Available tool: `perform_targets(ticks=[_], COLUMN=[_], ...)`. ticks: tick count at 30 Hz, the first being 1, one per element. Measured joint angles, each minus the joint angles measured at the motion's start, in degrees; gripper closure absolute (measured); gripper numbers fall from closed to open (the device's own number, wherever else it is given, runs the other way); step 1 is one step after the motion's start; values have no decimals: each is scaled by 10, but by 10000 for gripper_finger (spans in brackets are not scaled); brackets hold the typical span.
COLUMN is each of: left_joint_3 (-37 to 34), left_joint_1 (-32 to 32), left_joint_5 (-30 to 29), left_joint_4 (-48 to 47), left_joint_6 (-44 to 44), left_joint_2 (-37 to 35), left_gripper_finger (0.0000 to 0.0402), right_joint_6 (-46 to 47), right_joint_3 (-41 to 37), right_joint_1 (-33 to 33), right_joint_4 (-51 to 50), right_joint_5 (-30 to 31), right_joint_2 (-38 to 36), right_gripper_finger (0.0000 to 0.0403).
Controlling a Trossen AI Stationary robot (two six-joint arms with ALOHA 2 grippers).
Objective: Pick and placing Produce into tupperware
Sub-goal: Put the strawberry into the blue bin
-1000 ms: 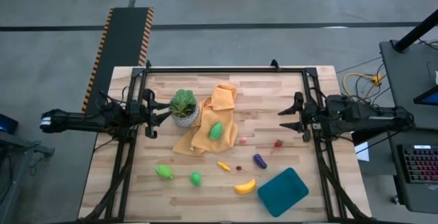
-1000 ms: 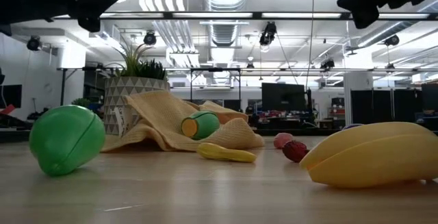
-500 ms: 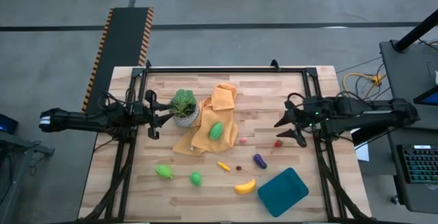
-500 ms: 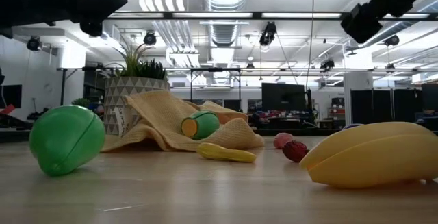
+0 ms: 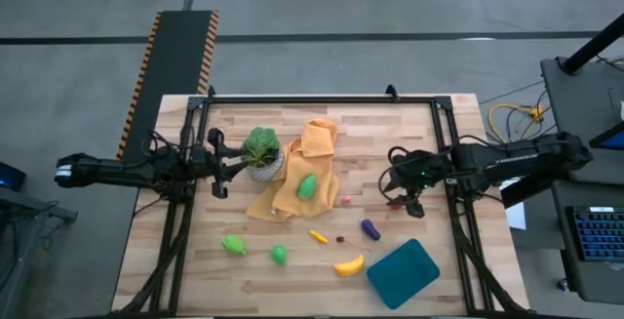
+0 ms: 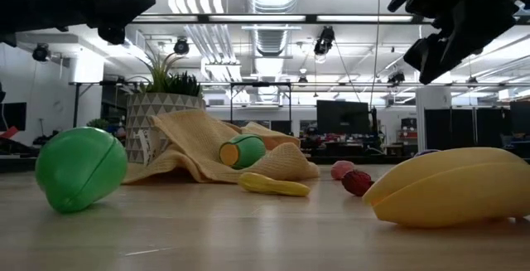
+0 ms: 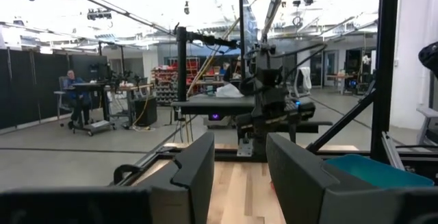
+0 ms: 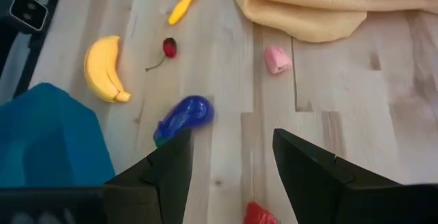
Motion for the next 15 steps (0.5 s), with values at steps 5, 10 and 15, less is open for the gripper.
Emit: perform_targets(ticks=[5, 10, 15], left_joint_3=[0, 0, -1], left_joint_1=[0, 0, 0], left_joint_5=[0, 0, 0], left_joint_4=[0, 0, -1], left_joint_6=[0, 0, 0], left_joint_2=[0, 0, 0], left_gripper_finger=[281, 281, 281], right_joint_6=[-15, -90, -124], right_joint_3=[3, 6, 5], right_joint_1=[0, 0, -1], right_joint_4=[19, 192, 149], right_joint_5=[34, 35, 93], right_joint_2=[-9, -53, -111], right_gripper_finger=[209, 209, 209])
